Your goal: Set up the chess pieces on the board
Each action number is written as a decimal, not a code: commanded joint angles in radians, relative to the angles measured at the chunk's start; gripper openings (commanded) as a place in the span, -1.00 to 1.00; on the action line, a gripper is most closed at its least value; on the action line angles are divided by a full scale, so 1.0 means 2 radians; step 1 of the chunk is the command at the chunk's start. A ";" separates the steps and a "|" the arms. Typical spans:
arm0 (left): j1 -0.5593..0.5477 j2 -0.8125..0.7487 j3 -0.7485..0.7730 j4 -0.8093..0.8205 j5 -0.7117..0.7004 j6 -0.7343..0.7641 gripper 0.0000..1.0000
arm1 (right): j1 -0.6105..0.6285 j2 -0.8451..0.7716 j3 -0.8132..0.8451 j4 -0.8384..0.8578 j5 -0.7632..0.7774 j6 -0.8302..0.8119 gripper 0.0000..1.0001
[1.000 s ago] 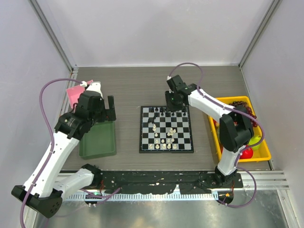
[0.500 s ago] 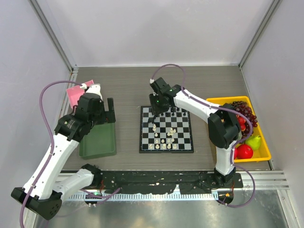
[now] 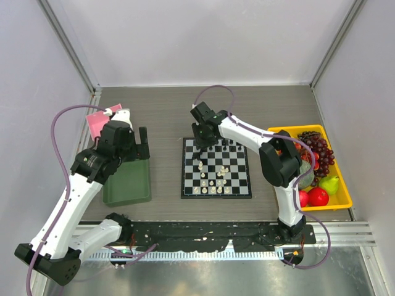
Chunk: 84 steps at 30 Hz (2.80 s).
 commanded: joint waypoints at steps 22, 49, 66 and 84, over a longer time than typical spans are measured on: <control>0.008 0.004 0.000 0.010 -0.006 0.012 0.98 | 0.013 0.040 0.054 -0.021 0.021 0.001 -0.41; 0.012 0.004 0.003 0.007 -0.004 0.013 0.98 | 0.013 0.073 0.107 -0.038 0.035 -0.009 -0.68; 0.013 0.017 0.007 0.020 0.035 0.014 0.98 | 0.014 0.059 0.113 -0.042 0.006 -0.017 -0.32; 0.011 0.114 0.016 0.097 0.150 -0.011 0.65 | 0.000 -0.145 -0.025 -0.024 0.062 -0.017 -0.28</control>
